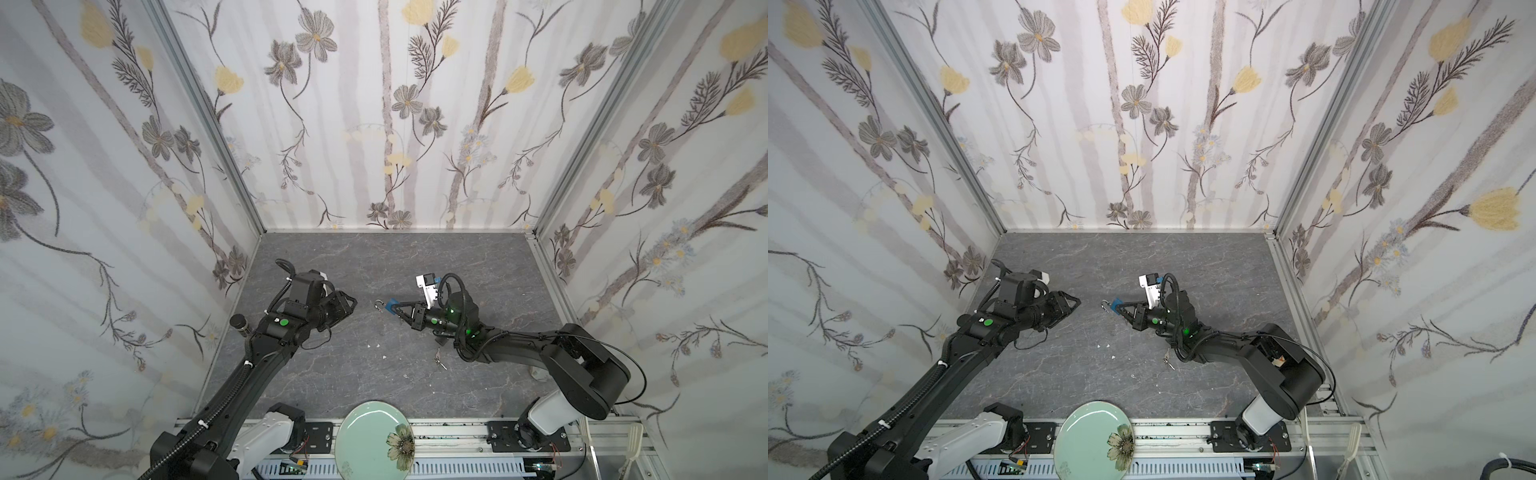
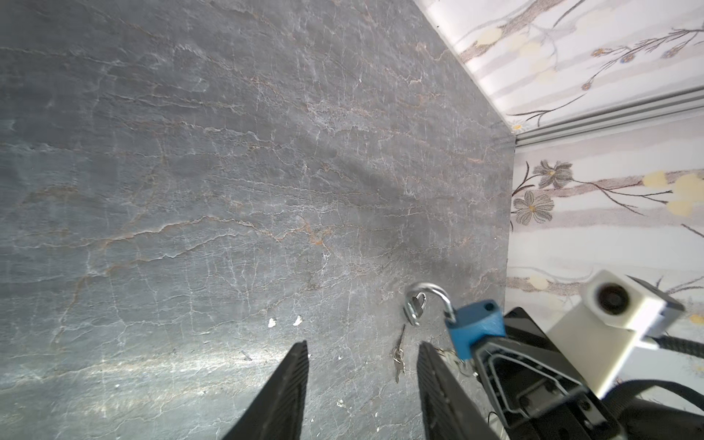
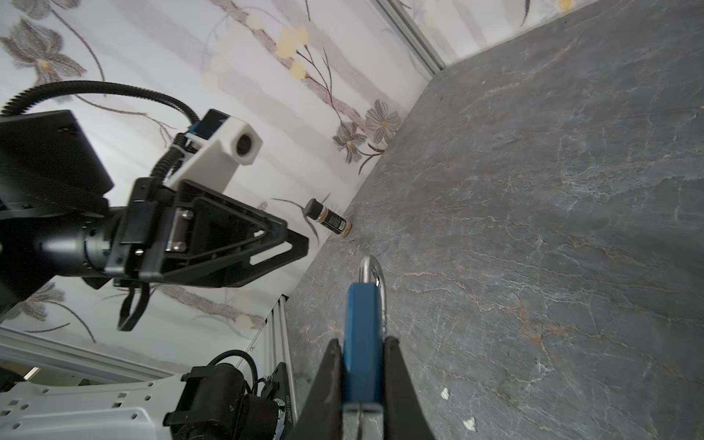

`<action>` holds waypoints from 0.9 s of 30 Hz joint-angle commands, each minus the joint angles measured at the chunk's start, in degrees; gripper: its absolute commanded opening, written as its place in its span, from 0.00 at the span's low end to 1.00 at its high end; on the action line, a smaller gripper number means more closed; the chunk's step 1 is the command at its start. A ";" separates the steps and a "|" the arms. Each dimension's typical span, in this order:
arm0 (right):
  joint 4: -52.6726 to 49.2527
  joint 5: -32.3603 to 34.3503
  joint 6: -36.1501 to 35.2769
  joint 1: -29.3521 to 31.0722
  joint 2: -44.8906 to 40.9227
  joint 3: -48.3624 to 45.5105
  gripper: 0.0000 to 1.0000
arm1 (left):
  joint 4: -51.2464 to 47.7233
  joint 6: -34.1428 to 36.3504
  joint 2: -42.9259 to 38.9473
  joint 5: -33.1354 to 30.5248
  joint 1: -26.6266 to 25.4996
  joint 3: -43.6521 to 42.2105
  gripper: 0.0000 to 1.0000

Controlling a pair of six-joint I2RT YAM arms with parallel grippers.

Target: Unlock with the key

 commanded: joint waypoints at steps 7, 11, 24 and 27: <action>3.22 0.31 5.44 1.67 13.08 10.26 0.00 | 4.10 -2.28 -0.60 1.50 0.15 -2.03 0.51; 1.88 0.11 6.40 2.49 18.36 14.98 0.00 | 5.21 -3.16 -0.03 2.31 0.15 -3.00 0.51; 3.39 -1.56 13.11 2.55 30.46 23.48 0.00 | 6.45 -3.99 -0.21 2.62 0.12 -4.39 0.51; 3.24 -1.56 13.61 2.50 31.90 23.95 0.00 | 7.01 -4.22 -0.08 2.84 0.13 -4.67 0.51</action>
